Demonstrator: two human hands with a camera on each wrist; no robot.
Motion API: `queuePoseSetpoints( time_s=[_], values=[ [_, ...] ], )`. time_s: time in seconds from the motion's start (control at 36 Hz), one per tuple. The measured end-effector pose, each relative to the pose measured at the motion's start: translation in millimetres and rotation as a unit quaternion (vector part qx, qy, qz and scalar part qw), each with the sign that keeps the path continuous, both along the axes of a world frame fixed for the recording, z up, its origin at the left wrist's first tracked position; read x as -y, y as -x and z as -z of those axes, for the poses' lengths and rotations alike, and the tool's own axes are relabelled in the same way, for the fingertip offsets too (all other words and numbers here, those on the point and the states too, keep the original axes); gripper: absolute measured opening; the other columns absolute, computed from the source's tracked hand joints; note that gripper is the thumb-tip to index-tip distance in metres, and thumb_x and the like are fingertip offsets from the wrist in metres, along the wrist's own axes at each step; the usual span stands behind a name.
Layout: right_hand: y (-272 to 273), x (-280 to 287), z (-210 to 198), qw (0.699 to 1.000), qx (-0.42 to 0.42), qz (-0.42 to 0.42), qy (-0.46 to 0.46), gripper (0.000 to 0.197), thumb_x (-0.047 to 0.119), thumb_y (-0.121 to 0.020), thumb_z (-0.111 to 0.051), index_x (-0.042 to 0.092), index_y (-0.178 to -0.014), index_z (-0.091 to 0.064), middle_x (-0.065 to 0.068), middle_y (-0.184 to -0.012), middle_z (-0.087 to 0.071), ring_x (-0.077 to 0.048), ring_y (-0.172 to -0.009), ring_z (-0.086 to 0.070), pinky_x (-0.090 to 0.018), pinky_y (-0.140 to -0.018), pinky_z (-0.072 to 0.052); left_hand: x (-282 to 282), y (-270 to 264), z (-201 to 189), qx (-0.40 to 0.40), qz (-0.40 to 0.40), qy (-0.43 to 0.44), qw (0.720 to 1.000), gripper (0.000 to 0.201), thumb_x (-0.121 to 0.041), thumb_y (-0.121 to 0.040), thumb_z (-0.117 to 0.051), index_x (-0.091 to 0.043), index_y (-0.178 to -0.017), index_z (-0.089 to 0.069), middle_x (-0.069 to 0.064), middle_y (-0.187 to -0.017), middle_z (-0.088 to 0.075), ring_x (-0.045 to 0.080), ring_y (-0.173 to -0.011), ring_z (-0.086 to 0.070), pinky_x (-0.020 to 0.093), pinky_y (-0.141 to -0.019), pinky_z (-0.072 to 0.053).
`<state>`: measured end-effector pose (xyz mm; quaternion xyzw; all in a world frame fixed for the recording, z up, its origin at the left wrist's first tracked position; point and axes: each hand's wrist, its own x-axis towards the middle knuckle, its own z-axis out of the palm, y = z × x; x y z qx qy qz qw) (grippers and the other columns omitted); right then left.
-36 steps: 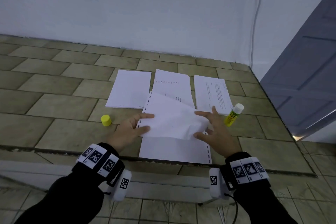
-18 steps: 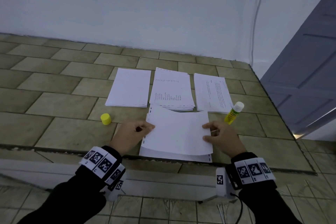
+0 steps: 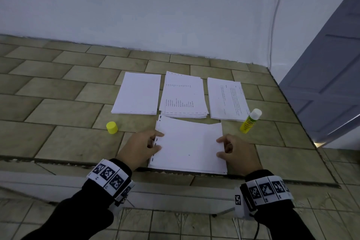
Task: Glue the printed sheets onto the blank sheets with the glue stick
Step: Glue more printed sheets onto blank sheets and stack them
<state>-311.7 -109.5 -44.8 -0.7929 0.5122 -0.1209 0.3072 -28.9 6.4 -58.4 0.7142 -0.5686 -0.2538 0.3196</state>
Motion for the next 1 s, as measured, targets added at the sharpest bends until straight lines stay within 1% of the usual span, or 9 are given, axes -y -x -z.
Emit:
queuePoseSetpoints(
  time_s=[0.11, 0.25, 0.28, 0.33, 0.42, 0.56, 0.64, 0.81, 1.0],
  values=[
    [1.6, -0.8, 0.3, 1.0, 0.003, -0.008, -0.009, 0.034, 0.016, -0.081, -0.075, 0.02, -0.111, -0.06, -0.002, -0.098, -0.058, -0.009, -0.08, -0.055, -0.006, -0.061, -0.042, 0.0, -1.8, 0.3, -0.004, -0.002, -0.009, 1.0, 0.033, -0.011, -0.086, -0.073, -0.02, -0.117, -0.066, -0.013, -0.06, -0.046, -0.004, -0.058, -0.052, 0.01, -0.057, -0.039],
    [2.3, -1.6, 1.3, 1.0, 0.021, -0.015, -0.012, 0.033, 0.013, -0.081, -0.075, 0.021, -0.108, -0.059, -0.004, -0.098, -0.056, -0.009, -0.08, -0.054, -0.008, -0.065, -0.044, -1.0, -3.0, -2.7, -0.01, 0.002, -0.004, 1.0, 0.033, -0.009, -0.085, -0.074, -0.022, -0.114, -0.066, -0.017, -0.064, -0.046, -0.01, -0.061, -0.052, 0.007, -0.057, -0.039],
    [2.3, -1.4, 1.8, 1.0, 0.022, -0.016, -0.012, 0.033, 0.013, -0.081, -0.075, 0.022, -0.108, -0.059, -0.005, -0.099, -0.056, -0.01, -0.081, -0.054, -0.009, -0.066, -0.044, -1.1, -3.4, -2.7, -0.007, 0.003, -0.004, 1.0, 0.033, -0.009, -0.084, -0.074, -0.022, -0.114, -0.066, -0.017, -0.065, -0.047, -0.009, -0.062, -0.053, 0.006, -0.058, -0.039],
    [2.4, -1.0, 2.7, 0.999, 0.026, -0.016, -0.014, 0.033, 0.013, -0.08, -0.075, 0.022, -0.107, -0.059, -0.005, -0.099, -0.056, -0.012, -0.082, -0.055, -0.011, -0.068, -0.045, -1.2, -4.2, -1.8, 0.003, 0.003, -0.006, 1.0, 0.034, -0.011, -0.084, -0.075, -0.022, -0.114, -0.066, -0.014, -0.067, -0.051, -0.002, -0.063, -0.054, 0.007, -0.059, -0.04],
    [2.9, -0.8, 3.3, 0.999, 0.026, -0.016, -0.016, 0.033, 0.013, -0.081, -0.075, 0.023, -0.108, -0.058, -0.004, -0.098, -0.055, -0.01, -0.081, -0.054, -0.009, -0.066, -0.044, -1.2, -5.2, -0.8, 0.01, 0.001, -0.008, 1.0, 0.035, -0.014, -0.083, -0.076, -0.022, -0.116, -0.067, -0.01, -0.072, -0.056, 0.006, -0.067, -0.054, 0.009, -0.062, -0.042],
    [4.4, -0.1, 5.5, 0.999, 0.027, -0.018, -0.015, 0.033, 0.013, -0.081, -0.075, 0.023, -0.108, -0.059, -0.003, -0.1, -0.054, -0.009, -0.081, -0.054, -0.006, -0.065, -0.044, -1.9, -4.7, -1.2, 0.018, 0.001, -0.002, 1.0, 0.035, -0.014, -0.082, -0.077, -0.023, -0.114, -0.067, -0.016, -0.073, -0.054, 0.005, -0.068, -0.054, 0.007, -0.062, -0.041],
    [5.1, 0.2, 6.6, 0.999, 0.036, -0.017, -0.016, 0.034, 0.012, -0.08, -0.076, 0.023, -0.108, -0.06, -0.004, -0.101, -0.054, -0.01, -0.082, -0.055, -0.005, -0.066, -0.043, -2.7, -5.3, -1.5, 0.014, -0.001, -0.003, 1.0, 0.034, -0.013, -0.082, -0.078, -0.023, -0.112, -0.067, -0.013, -0.071, -0.053, 0.006, -0.066, -0.053, 0.007, -0.063, -0.041],
    [5.5, 0.8, 8.6, 0.999, 0.037, -0.017, -0.011, 0.035, 0.011, -0.08, -0.076, 0.023, -0.109, -0.06, -0.004, -0.1, -0.054, -0.007, -0.079, -0.053, -0.004, -0.067, -0.042, -2.9, -6.6, -0.7, 0.007, 0.002, -0.011, 1.0, 0.036, -0.014, -0.081, -0.078, -0.022, -0.114, -0.067, -0.012, -0.076, -0.057, 0.008, -0.072, -0.057, 0.006, -0.065, -0.042],
    [5.7, 0.6, 8.9, 0.999, 0.038, -0.018, -0.013, 0.035, 0.011, -0.08, -0.075, 0.023, -0.108, -0.059, -0.004, -0.098, -0.053, -0.007, -0.079, -0.053, -0.003, -0.066, -0.042, -4.2, -7.1, -1.1, 0.001, 0.004, -0.019, 1.0, 0.035, -0.015, -0.082, -0.078, -0.026, -0.113, -0.066, -0.011, -0.083, -0.06, 0.011, -0.079, -0.061, 0.005, -0.066, -0.044]
  ],
)
